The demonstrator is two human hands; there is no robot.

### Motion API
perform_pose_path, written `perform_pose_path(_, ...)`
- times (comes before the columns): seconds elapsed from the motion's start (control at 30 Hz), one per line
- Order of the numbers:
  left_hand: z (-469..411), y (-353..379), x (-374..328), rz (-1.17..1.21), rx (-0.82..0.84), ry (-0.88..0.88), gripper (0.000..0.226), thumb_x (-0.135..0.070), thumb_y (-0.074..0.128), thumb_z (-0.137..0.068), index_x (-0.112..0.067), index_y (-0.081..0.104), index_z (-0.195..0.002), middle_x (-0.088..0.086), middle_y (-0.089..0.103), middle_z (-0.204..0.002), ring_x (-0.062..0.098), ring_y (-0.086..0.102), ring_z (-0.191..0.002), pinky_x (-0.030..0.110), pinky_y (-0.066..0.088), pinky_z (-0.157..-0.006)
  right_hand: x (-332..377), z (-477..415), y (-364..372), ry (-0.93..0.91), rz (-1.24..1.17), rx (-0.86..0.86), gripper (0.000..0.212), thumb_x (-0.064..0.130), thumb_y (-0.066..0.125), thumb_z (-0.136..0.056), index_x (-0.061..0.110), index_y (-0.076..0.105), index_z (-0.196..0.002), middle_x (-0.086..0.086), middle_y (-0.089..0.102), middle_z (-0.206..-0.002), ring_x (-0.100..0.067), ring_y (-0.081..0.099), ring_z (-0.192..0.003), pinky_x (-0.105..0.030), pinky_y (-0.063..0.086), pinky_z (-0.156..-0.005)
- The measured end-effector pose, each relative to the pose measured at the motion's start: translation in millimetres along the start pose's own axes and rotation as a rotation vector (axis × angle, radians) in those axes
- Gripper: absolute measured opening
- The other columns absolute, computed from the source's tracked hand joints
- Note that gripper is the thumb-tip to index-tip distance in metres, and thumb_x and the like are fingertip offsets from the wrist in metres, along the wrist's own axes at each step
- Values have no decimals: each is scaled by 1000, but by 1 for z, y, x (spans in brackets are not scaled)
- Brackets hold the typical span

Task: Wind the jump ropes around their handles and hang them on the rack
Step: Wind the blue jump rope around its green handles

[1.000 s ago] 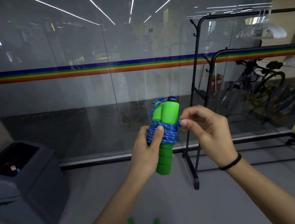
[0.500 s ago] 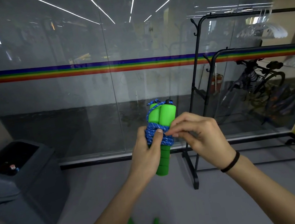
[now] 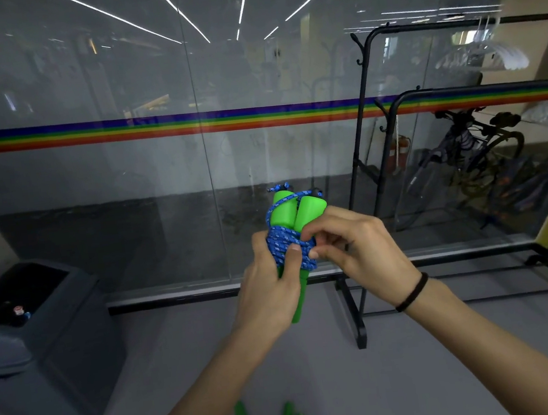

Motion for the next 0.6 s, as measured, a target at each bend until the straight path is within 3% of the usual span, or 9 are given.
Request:
perform_pose_path(0.2,0,2,7,4,25,-101,25,-33,49,-91,-25,38,-113,-6,55,-91,20,54,-88,30,36,-71,-3,0,11,-57,111,75,14,8,62,-78,15,58,-89,11,50,-80,-13,54,-71,-35,51,-64)
perform_pose_path(0.33,-2,2,13,-54,45,-109,23,-32,49,-91,-24,38,-110,-12,52,-81,18,53,-84,30,36,-70,-9,1,20,-57,172,148,11,10,60,-79,16,53,-86,6,51,-83,-17,53,-70,-37,50,-63)
perform_pose_path(0.47,-2,2,21,-144,66,-97,28,-34,52,-89,-18,44,-111,-8,55,-83,22,57,-89,29,38,-69,-15,5,36,-65,300,273,9,12,57,-84,11,49,-85,-1,47,-85,-16,40,-68,-33,40,-58)
perform_pose_path(0.6,-3,6,31,-189,108,-161,37,-37,63,-79,-17,43,-104,-3,59,-88,24,59,-92,30,40,-67,-20,11,45,-86,359,340,9,7,54,-84,10,46,-86,-7,48,-90,-23,48,-74,-26,31,-61)
Point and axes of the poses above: each hand's wrist, its own z-axis away from the middle knuckle, its own y-axis out of the palm, x = y × z, the point moved 6 cm from there along -z, towards the middle knuckle
